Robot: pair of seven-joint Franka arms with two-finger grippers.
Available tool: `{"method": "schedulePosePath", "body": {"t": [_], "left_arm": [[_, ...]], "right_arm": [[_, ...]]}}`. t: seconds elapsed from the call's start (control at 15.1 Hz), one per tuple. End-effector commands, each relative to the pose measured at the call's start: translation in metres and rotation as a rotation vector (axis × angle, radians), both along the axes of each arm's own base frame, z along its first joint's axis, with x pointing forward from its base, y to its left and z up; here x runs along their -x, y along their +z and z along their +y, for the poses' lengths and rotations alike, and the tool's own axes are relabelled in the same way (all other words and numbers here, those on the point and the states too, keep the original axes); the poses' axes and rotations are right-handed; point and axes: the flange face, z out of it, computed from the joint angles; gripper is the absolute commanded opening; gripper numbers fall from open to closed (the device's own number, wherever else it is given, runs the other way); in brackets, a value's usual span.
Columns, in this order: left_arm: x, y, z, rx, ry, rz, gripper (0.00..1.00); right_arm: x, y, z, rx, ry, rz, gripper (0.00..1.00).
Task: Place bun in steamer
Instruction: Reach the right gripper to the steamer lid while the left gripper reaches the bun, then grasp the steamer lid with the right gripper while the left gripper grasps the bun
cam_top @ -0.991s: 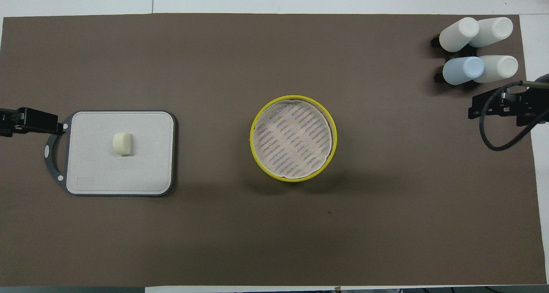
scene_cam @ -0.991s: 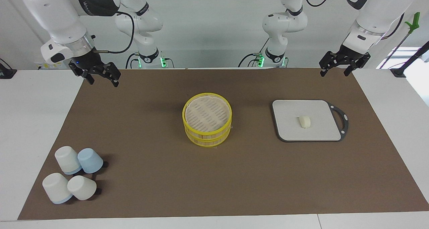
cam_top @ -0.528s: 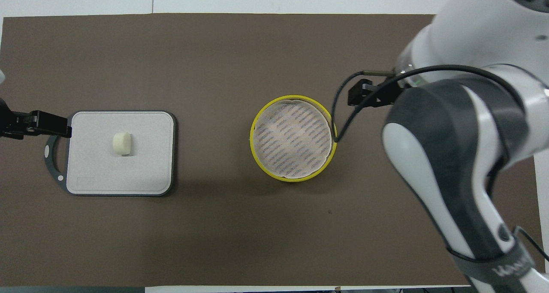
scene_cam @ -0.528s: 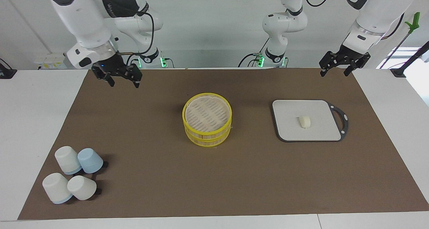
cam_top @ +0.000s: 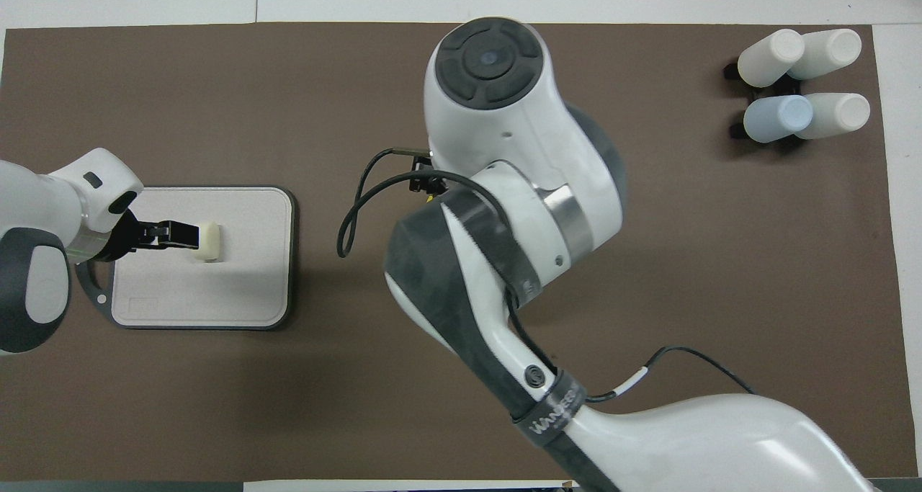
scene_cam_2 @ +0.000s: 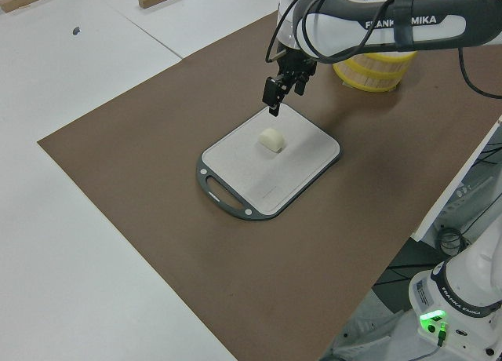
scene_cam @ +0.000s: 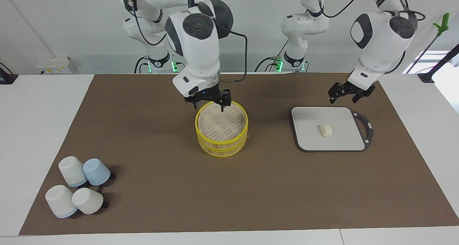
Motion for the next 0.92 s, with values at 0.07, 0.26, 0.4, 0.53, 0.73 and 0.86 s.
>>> {"method": "schedulePosePath", "body": {"t": [0.07,0.26,0.4,0.53,0.73,0.86], "left_arm": [[0.004,-0.045,0.002,-0.002,0.014,-0.046,1.00],[0.001,-0.056,0.001,-0.001,0.010,-0.051,1.00],[-0.004,-0.061,0.000,0.000,0.007,-0.070,0.97],[-0.007,-0.071,-0.005,0.001,-0.002,-0.078,0.88],[-0.010,-0.071,-0.007,0.001,-0.008,-0.068,0.54],[-0.010,-0.071,-0.007,0.001,-0.010,-0.063,0.51]], "right_arm": [[0.004,-0.031,0.015,-0.001,0.013,-0.046,1.00],[0.029,-0.055,0.022,-0.010,0.048,-0.063,1.00],[0.045,-0.065,0.026,0.007,0.076,-0.048,1.00],[0.051,-0.073,0.022,0.019,0.140,-0.030,1.00],[0.055,-0.082,0.016,0.011,0.219,-0.037,0.99],[0.058,-0.092,0.014,-0.014,0.223,-0.070,0.87]]}}
